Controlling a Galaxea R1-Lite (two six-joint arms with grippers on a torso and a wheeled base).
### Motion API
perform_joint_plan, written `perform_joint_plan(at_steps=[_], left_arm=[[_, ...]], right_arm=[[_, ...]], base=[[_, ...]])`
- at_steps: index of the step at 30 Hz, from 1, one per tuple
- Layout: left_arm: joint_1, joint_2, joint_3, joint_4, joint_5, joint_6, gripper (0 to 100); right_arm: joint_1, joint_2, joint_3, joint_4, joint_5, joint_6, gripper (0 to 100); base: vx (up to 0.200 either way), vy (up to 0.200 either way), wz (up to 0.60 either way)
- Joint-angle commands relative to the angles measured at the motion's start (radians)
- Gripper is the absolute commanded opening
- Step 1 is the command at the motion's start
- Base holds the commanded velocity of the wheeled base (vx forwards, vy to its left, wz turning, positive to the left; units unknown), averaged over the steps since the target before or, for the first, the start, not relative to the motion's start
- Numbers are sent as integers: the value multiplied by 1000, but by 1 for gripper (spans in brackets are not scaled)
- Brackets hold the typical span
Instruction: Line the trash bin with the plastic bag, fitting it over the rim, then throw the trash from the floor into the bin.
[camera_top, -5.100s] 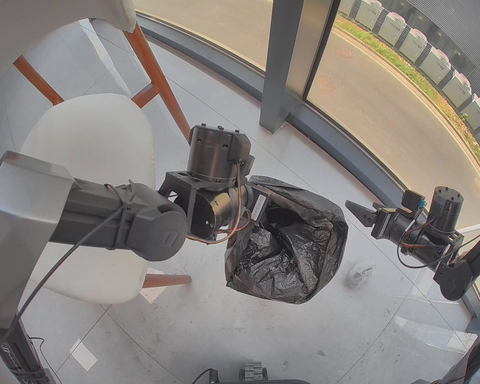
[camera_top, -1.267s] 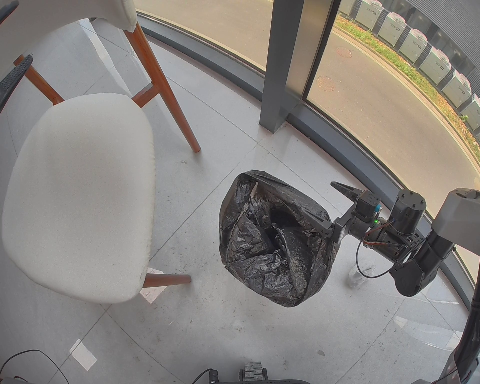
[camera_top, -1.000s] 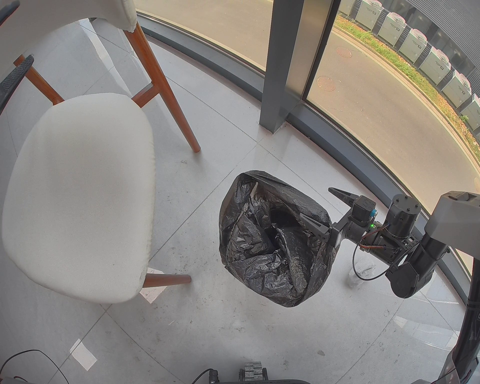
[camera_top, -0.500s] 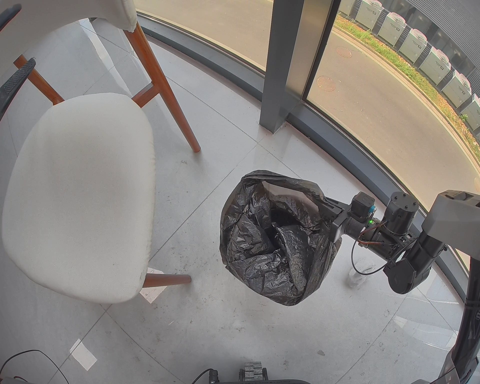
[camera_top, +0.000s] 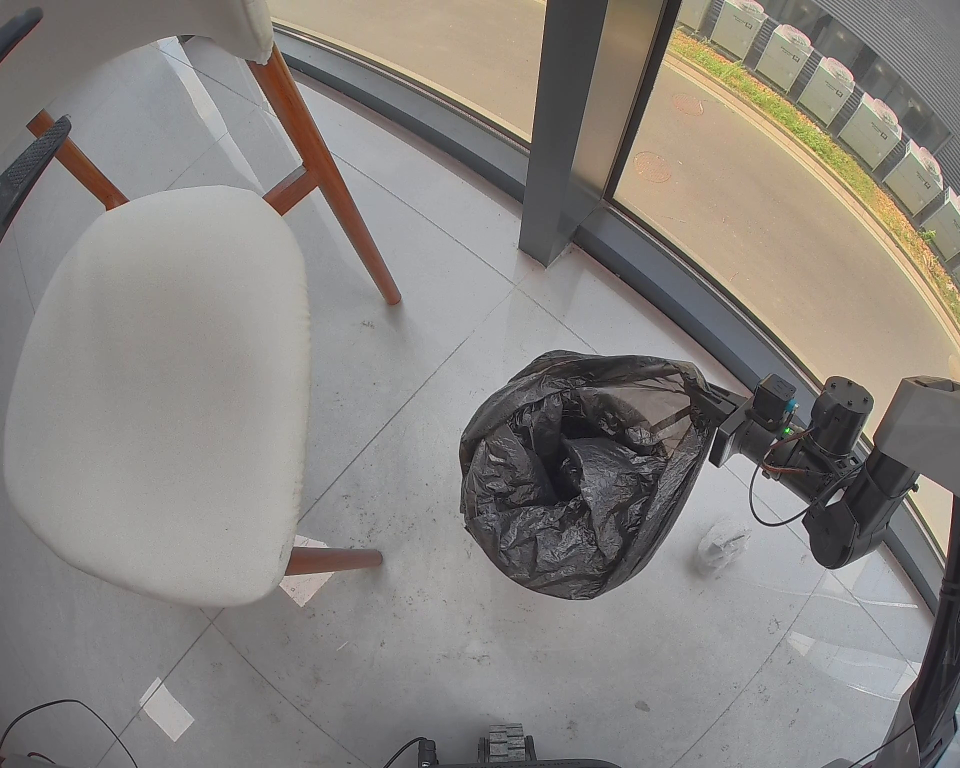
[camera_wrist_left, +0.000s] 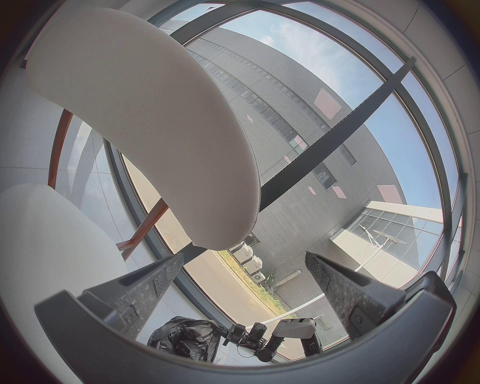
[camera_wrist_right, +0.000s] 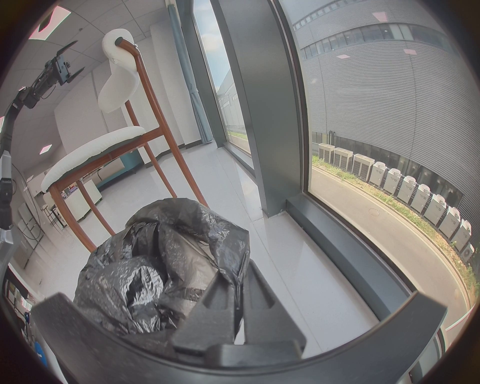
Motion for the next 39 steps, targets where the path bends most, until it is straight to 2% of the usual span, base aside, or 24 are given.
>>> perform_joint_plan(at_steps=[1, 6, 7, 12, 16, 18, 21, 24, 25, 26, 31, 35, 39], left_arm=[[2, 1, -1, -1, 0, 0, 100], [25, 1, -1, -1, -5, 0, 100], [26, 1, -1, -1, -6, 0, 100], [26, -1, -1, -1, -6, 0, 100], [26, -2, -1, -1, -6, 0, 100], [28, -2, -3, -1, -6, 0, 100], [28, -4, -4, -1, -6, 0, 100], [28, -7, -9, -1, -6, 0, 100], [28, -7, -9, -1, -6, 0, 100], [29, -7, -12, -1, -6, 0, 100], [37, -22, -24, 0, -8, -2, 100], [61, -28, -34, 0, -17, -4, 100], [123, -28, -57, 0, -29, -13, 100]], right_arm=[[-6, 7, 10, 0, 0, -4, 0], [-42, 31, 44, -1, 0, -66, 0], [-51, 37, 55, -1, 2, -72, 100], [-60, 8, 187, -1, 9, -67, 100], [-34, -69, 292, 0, 8, -49, 100], [-6, -102, 328, 2, 2, -24, 100], [61, -188, 420, 35, -29, 85, 100], [124, -223, 460, 95, -93, 166, 100], [124, -223, 460, 95, -93, 166, 100], [170, -227, 469, 134, -146, 212, 100], [262, -210, 435, 199, -271, 292, 100], [305, -190, 360, 262, -319, 362, 100], [348, -194, 263, 385, -377, 460, 100]], base=[[0, 0, 0], [0, 0, 0], [0, 0, 0], [0, 0, 0], [0, 0, 0], [0, 0, 0], [0, 0, 0], [0, 0, 0], [0, 0, 0], [0, 0, 0], [0, 0, 0], [0, 0, 0], [0, 0, 0]])
